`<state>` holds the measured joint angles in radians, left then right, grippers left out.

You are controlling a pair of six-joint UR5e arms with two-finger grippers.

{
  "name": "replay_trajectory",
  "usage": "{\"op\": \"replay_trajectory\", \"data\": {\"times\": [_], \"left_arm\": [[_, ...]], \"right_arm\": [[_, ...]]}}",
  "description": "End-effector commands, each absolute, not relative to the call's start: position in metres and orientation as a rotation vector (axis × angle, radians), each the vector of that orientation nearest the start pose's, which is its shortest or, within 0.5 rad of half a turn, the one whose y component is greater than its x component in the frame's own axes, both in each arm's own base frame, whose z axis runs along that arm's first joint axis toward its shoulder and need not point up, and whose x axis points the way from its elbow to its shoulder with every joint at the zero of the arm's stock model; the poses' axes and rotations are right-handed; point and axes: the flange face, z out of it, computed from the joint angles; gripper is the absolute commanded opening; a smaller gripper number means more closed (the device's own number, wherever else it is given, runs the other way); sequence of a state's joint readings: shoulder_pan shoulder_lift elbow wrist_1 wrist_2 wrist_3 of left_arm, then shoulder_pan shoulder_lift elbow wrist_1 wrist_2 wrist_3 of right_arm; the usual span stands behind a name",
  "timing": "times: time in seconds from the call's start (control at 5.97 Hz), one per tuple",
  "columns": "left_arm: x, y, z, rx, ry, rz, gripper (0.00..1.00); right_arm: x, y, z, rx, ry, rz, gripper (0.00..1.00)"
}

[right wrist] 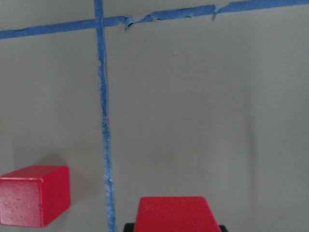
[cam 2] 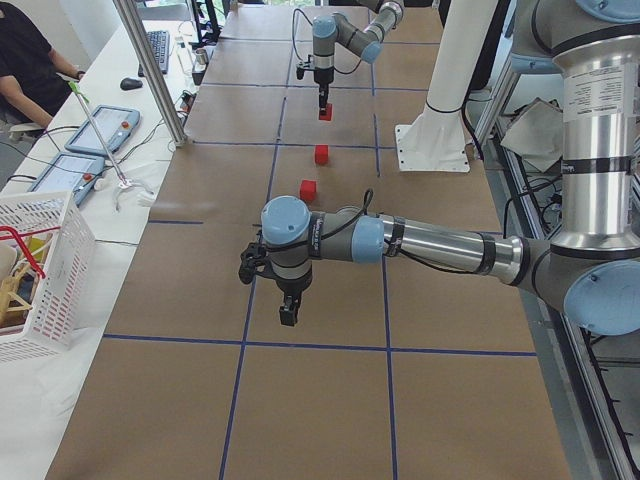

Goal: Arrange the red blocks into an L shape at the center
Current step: 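Carry the red cube with the right gripper toward the center cube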

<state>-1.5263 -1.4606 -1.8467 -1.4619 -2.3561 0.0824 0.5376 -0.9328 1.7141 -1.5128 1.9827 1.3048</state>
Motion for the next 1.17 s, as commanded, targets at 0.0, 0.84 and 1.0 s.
{"op": "replay_trajectory", "data": {"times": [0.0,0.84,1.0], "left_arm": [[-0.042,-0.446,0.584,0.069,0.798,0.143,1.00],[-0.042,-0.445,0.583,0.069,0.806,0.142,1.00],[-0.042,-0.445,0.583,0.070,0.806,0.142,1.00]], "right_arm": [[-0.556,-0.402,0.191,-0.058,-0.918,0.114,0.00],[-0.615,-0.359,0.191,-0.047,-0.862,0.140,0.00],[-0.623,-0.357,0.191,-0.046,-0.854,0.126,0.00]]}}
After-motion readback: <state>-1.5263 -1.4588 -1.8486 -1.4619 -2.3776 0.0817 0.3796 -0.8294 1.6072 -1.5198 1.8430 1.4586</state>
